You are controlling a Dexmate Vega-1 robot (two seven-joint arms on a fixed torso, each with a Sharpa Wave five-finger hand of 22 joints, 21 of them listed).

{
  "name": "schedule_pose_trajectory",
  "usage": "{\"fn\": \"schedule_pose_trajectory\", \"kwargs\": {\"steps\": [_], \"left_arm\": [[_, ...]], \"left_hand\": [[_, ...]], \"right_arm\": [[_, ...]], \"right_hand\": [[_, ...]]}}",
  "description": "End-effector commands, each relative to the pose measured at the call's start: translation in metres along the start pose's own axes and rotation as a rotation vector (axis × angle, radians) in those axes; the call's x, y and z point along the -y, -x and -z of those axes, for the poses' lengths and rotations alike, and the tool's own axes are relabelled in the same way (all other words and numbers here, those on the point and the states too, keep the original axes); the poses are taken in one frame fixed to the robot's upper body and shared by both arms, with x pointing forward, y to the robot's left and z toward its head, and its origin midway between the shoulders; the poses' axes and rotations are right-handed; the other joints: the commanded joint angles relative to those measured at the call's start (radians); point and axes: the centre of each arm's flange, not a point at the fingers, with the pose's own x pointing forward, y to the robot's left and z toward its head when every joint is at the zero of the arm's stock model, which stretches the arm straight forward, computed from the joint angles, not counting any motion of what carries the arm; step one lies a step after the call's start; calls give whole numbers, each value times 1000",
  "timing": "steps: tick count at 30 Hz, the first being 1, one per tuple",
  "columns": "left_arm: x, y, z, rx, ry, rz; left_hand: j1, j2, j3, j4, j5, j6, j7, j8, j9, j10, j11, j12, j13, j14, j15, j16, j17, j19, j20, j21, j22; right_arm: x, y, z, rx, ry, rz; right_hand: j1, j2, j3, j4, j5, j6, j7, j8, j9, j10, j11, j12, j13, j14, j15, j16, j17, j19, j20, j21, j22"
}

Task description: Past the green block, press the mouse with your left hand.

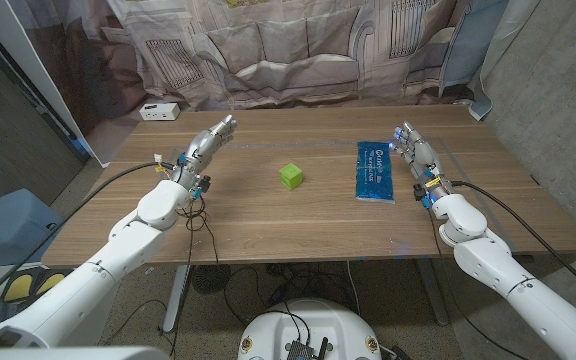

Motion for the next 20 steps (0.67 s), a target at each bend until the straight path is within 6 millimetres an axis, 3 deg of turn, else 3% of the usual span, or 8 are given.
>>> {"fn": "schedule_pose_trajectory", "kwargs": {"steps": [1,20], "left_arm": [[17,-7,16,5,124,12],[14,-10,24,-16,114,23]], "left_hand": [[11,3,7,-5,-2,2,2,-2,1,-2,0,0,2,-4,0,0,3,-5,1,-4,3],[11,3,7,-7,-4,-8,-2,-4,1,-4,1,-1,2,-8,1,0,4,-11,2,-5,3]], "right_arm": [[-2,-5,1,8,-4,-32],[-7,-13,-1,9,-9,-25]], "right_hand": [[3,5,-5,-1,1,9,2,4,3,10,-1,-2,2,-3,3,-3,2,3,0,-2,3],[4,2,-7,-3,1,9,3,3,3,5,0,-3,2,-2,2,-3,1,3,-1,-2,3]]}}
